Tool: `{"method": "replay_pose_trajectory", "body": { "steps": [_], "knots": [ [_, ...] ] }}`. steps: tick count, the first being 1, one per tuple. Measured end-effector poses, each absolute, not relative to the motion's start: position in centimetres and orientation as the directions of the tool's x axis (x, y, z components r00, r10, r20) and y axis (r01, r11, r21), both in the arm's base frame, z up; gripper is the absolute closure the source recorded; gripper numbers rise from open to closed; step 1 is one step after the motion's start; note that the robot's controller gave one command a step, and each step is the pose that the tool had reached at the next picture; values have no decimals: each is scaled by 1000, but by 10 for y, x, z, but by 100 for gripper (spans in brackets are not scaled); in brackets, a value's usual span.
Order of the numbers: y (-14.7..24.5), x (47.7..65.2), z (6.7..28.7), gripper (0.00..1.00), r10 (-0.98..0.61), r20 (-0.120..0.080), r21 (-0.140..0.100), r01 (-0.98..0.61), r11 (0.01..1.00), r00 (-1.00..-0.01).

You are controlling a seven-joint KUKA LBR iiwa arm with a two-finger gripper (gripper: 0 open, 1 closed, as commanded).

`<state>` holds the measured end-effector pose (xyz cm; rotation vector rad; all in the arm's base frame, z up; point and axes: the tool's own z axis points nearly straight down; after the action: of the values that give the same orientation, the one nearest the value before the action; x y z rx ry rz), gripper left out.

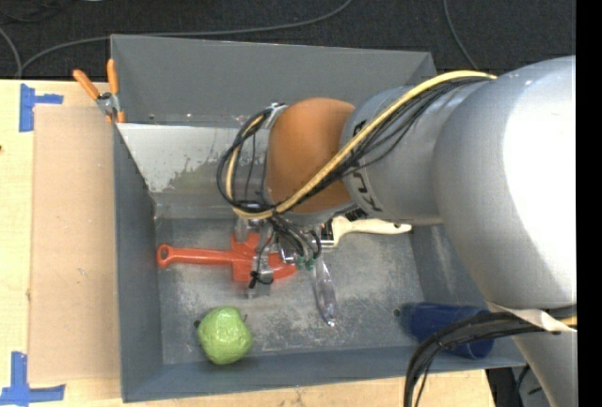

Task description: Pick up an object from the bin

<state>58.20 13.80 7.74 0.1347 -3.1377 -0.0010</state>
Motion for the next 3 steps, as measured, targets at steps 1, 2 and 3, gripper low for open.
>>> {"method": "replay_pose_trajectory", "body": {
  "steps": [1, 2, 3],
  "knots": [
    [163, 596, 71, 100, -205, -11, 1, -205, 979, -979],
    [163, 596, 71, 100, -204, -11, 1, -204, 979, -979],
    [168, 597, 120, 100, -192, -14, 2, -192, 981, -981]
  ]
}}
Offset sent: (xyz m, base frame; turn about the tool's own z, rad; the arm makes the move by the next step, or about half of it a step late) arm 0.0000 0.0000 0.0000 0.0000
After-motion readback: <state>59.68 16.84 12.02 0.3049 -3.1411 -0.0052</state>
